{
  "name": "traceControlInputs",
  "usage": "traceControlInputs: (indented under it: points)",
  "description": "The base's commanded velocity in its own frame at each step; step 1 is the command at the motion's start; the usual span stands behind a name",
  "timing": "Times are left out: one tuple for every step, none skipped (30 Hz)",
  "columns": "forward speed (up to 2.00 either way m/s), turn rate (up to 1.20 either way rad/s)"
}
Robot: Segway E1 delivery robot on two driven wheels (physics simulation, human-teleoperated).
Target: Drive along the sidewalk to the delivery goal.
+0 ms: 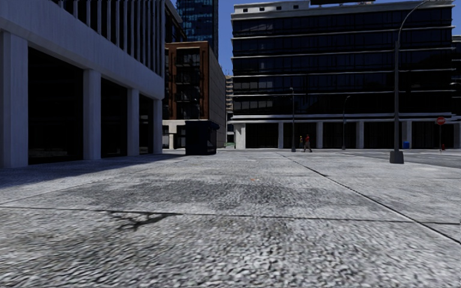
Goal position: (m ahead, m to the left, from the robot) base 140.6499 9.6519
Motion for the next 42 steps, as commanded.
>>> traceControlInputs:
  points:
    - [2.0, -0.24]
    - [2.0, -0.31]
    - [2.0, -0.43]
    - [2.0, -0.43]
    - [2.0, -0.47]
    - [2.0, -0.48]
    - [2.0, -0.47]
    - [2.0, -0.47]
    - [2.0, -0.37]
    - [2.0, -0.23]
    - [2.0, -0.09]
    - [2.0, 0.0]
    - [2.0, 0.0]
    - [2.0, 0.0]
    - [2.0, 0.0]
    - [2.0, 0.0]
    - [2.0, 0.0]
    - [2.0, 0.0]
    - [2.0, 0.0]
    - [2.0, 0.0]
    - [2.0, 0.0]
    - [2.0, 0.0]
    - [2.0, 0.0]
    - [2.0, 0.0]
    - [2.0, 0.0]
    - [2.0, 0.0]
    - [2.0, 0.0]
    - [2.0, 0.0]
    - [2.0, 0.0]
    - [2.0, 0.0]
    - [2.0, 0.0]
    - [2.0, 0.0]
    - [2.0, 0.0]
    - [2.0, 0.0]
    - [2.0, 0.0]
    - [2.0, 0.0]
    - [2.0, 0.0]
    - [2.0, 0.0]
    - [2.0, 0.0]
    - [2.0, 0.0]
    - [2.0, 0.0]
    - [2.0, 0.0]
